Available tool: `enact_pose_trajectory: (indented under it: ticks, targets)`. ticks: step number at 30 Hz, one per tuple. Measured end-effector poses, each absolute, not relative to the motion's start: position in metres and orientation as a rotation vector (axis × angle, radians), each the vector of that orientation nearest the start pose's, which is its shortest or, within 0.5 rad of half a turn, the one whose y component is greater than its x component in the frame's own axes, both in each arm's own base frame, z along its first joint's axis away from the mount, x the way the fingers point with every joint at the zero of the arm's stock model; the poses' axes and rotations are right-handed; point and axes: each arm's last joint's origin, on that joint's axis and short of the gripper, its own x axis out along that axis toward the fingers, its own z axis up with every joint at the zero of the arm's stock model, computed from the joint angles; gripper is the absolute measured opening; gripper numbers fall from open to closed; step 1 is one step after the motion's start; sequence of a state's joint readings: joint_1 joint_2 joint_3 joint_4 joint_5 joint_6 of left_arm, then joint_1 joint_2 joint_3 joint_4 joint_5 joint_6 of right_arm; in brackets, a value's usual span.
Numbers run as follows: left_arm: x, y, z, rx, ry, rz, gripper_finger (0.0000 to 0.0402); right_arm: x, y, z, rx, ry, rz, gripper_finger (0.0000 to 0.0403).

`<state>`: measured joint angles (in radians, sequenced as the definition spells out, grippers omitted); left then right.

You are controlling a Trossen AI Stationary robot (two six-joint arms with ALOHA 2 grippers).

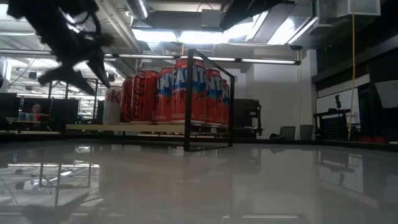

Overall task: Pick and place cans onto a shelf
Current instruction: Put the red/silver soda can on the shelf and align with the other red/silver soda can

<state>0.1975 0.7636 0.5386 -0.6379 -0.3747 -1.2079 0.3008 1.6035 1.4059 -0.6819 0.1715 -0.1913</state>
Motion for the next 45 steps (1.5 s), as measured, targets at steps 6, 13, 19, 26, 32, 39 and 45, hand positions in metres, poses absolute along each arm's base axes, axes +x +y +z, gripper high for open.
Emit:
enact_pose_trajectory:
  ticks: [6,13,19,26,32,39,45]
  targets:
    - [0.133,0.02,0.25,-1.162,0.656,0.813,0.018,0.328,0.097,0.304,-0.385,0.844,0.203,0.039]
    - [0.126,-0.003,0.253,-1.313,0.956,0.603,0.018,0.328,0.097,0.304,-0.385,0.844,0.203,0.039]
    - [0.124,-0.01,0.252,-1.319,1.011,0.599,0.018,0.328,0.097,0.304,-0.385,0.844,0.203,0.039]
    - [0.122,-0.011,0.251,-1.301,1.014,0.619,0.0193,0.328,0.097,0.304,-0.385,0.844,0.204,0.039]
    - [0.118,-0.01,0.248,-1.282,1.07,0.674,0.0238,0.328,0.097,0.304,-0.384,0.844,0.204,0.039]
    - [0.109,-0.014,0.244,-1.408,1.219,0.73,0.029,0.328,0.097,0.304,-0.385,0.845,0.204,0.039]
    - [0.101,-0.026,0.244,-1.611,1.402,0.808,0.0294,0.325,0.094,0.303,-0.407,0.88,0.132,0.039]
